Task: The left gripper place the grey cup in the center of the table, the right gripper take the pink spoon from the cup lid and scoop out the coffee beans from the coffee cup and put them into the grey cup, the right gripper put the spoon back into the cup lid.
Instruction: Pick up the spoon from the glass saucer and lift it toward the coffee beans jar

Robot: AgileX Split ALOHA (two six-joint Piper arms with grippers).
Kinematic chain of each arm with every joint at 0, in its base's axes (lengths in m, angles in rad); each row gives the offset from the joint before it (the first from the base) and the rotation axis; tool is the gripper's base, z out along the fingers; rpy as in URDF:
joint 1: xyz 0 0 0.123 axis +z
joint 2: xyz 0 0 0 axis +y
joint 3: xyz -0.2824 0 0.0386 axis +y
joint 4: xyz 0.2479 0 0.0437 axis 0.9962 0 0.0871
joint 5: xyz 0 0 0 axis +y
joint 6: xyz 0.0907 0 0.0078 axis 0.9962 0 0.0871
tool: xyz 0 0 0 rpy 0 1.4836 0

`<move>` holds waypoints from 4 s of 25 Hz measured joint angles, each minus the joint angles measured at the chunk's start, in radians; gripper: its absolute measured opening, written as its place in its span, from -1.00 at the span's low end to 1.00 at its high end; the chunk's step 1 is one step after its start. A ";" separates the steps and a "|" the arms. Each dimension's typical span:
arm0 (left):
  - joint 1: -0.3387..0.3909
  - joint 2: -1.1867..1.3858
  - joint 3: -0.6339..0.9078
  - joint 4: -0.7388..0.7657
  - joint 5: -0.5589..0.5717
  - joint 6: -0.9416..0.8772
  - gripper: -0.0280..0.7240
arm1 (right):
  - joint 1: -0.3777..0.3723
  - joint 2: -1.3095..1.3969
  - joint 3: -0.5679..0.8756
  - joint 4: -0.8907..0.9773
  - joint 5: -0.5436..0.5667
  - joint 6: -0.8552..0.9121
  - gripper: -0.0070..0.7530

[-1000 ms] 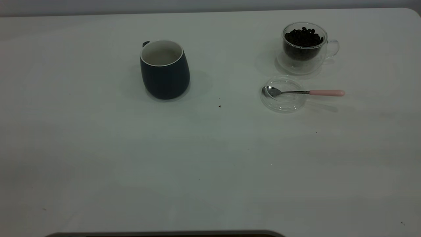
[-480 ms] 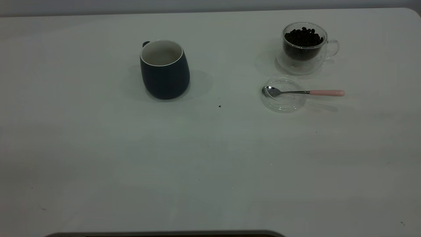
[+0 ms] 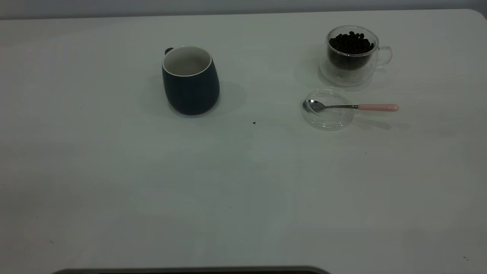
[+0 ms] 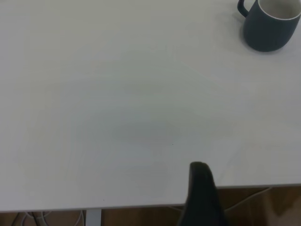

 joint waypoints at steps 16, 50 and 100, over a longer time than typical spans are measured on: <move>0.000 0.000 0.000 0.000 0.000 0.000 0.63 | -0.045 0.888 -0.252 0.460 -0.187 -0.390 0.57; 0.000 0.000 0.000 0.000 0.000 0.001 0.63 | -0.277 1.749 -0.137 1.638 -0.178 -1.539 0.57; 0.000 0.000 0.000 0.001 0.000 0.001 0.63 | -0.110 1.941 -0.303 1.705 -0.176 -1.595 0.16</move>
